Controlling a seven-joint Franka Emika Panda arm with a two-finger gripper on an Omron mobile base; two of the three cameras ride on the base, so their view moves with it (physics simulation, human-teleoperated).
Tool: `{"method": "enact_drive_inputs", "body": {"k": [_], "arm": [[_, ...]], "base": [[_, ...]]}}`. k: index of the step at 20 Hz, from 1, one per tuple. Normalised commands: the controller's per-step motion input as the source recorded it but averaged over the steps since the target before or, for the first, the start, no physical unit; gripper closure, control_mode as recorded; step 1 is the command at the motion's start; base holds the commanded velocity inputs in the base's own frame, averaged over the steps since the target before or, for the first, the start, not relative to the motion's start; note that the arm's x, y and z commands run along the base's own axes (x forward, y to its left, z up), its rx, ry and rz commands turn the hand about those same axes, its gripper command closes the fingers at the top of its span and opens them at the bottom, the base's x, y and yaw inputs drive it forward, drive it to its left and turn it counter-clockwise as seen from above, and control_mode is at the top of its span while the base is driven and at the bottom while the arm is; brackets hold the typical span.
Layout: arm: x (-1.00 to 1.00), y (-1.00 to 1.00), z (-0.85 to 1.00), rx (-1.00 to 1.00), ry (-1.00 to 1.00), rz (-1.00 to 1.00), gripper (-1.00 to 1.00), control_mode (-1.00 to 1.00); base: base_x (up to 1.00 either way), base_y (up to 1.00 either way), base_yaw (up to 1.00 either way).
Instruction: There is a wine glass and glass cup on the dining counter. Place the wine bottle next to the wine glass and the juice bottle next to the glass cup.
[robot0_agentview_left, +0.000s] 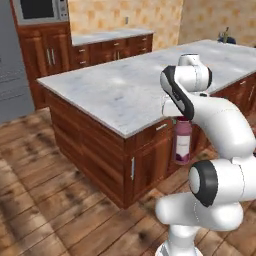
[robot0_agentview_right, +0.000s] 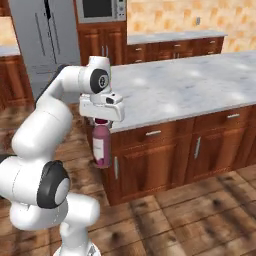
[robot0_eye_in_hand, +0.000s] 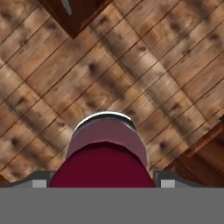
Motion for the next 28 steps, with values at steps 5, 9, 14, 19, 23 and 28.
{"method": "enact_drive_inputs", "body": {"k": [5,9,14,19,23,28], "arm": [[0.0,0.0,0.0,0.0,0.0,0.0,1.0,1.0],[0.0,0.0,0.0,0.0,0.0,0.0,1.0,1.0],[0.0,0.0,0.0,0.0,0.0,0.0,1.0,1.0],[0.0,0.0,0.0,0.0,0.0,0.0,1.0,1.0],[0.0,0.0,0.0,0.0,0.0,0.0,1.0,1.0],[0.0,0.0,0.0,0.0,0.0,0.0,1.0,1.0]], "base": [[0.0,0.05,-0.95],[0.09,0.03,-0.84],[0.5,0.0,-0.43],[0.77,0.02,-0.19],[0.87,0.05,-0.13],[0.91,0.02,-0.1]]}}
